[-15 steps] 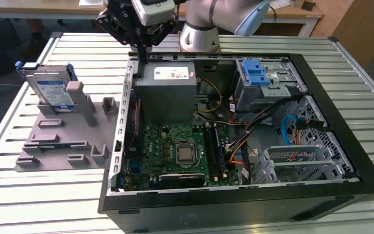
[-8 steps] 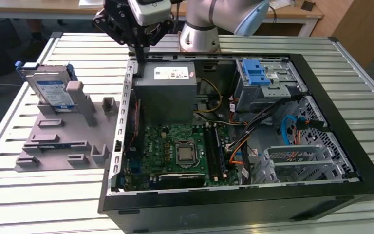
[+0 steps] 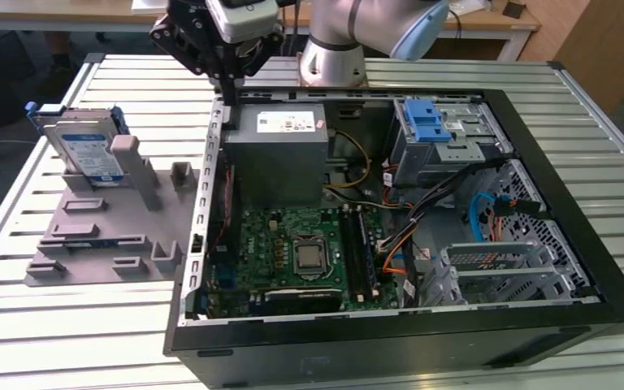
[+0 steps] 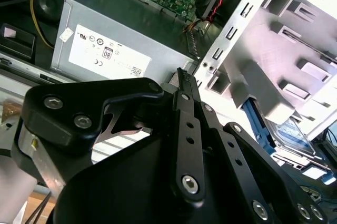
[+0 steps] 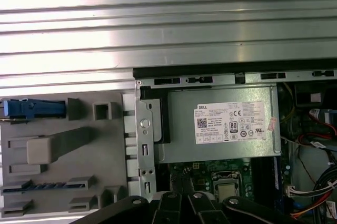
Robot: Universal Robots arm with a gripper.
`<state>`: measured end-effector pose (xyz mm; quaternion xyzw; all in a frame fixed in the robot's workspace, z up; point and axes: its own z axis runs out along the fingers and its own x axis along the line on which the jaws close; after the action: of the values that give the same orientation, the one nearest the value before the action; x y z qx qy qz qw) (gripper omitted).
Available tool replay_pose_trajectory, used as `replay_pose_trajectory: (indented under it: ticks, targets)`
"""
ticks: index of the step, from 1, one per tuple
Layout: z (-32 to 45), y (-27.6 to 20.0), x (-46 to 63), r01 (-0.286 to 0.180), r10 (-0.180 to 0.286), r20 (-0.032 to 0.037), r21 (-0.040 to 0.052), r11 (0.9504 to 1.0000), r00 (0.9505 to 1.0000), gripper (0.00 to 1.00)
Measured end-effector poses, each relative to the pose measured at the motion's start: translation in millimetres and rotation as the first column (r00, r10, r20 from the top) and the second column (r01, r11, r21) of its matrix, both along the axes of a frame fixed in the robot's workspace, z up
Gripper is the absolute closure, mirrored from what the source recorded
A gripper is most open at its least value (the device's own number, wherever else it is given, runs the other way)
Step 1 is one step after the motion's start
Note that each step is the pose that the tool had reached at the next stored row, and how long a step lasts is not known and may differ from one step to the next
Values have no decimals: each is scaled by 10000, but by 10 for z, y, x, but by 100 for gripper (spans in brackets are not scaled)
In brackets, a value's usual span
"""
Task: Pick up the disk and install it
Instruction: 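Reach for the disk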
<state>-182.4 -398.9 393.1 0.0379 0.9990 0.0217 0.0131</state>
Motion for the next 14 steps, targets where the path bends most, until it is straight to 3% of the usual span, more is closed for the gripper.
replay_pose_trajectory:
  ticks: [14]
  targets:
    - [-1,2,-89,0,0,0,0,10000,10000,89]
